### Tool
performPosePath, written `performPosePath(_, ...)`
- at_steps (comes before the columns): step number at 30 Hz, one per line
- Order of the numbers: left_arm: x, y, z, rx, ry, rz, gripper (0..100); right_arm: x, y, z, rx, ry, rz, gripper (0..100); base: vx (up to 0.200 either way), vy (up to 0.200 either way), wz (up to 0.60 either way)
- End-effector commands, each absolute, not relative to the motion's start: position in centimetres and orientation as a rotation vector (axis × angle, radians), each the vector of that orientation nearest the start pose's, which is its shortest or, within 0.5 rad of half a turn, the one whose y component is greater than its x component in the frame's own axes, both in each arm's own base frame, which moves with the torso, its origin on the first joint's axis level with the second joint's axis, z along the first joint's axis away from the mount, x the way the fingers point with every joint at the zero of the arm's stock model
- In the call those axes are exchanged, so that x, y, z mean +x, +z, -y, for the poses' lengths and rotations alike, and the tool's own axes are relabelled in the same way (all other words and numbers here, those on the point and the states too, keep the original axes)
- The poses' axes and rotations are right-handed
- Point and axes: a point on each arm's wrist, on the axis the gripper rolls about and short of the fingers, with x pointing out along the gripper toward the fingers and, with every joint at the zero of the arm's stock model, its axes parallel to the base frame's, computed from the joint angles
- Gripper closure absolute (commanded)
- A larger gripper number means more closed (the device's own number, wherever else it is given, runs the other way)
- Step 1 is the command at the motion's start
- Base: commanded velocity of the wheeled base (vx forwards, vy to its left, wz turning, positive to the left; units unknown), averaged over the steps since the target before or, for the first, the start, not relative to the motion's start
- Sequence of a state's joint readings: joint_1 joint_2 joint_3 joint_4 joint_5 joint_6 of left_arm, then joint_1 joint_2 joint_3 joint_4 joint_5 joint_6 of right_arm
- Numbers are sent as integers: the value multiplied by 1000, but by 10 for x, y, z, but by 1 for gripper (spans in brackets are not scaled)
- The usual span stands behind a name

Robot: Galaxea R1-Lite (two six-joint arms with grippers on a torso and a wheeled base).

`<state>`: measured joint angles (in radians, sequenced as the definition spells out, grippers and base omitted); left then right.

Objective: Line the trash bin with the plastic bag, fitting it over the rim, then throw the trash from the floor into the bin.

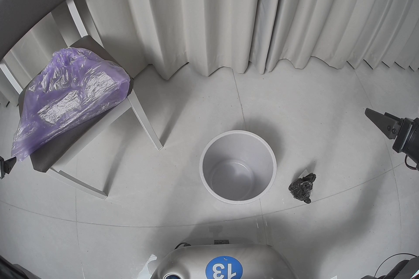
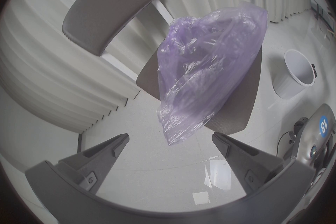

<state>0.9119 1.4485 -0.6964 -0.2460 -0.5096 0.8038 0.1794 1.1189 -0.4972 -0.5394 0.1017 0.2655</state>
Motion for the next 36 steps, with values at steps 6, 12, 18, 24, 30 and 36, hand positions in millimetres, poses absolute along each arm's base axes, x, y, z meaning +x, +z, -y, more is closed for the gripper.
performPosePath(6,162,154,-202,370,193,-575,0,155,220,-30,268,268,-126,0,0,0,0)
performPosePath(12,170,142,-214,381,205,-562,0,155,220,-30,268,269,-124,0,0,0,0)
performPosePath(18,179,136,-216,351,211,-534,0,155,220,-30,270,264,-124,0,0,0,0)
performPosePath(24,185,136,-212,317,203,-508,0,154,221,-29,270,261,-120,0,0,0,0)
performPosePath(30,196,151,-203,213,226,-396,0,154,221,-29,270,257,-116,0,0,0,0)
performPosePath(36,204,159,-203,183,248,-306,0,155,221,-27,271,248,-117,0,0,0,0)
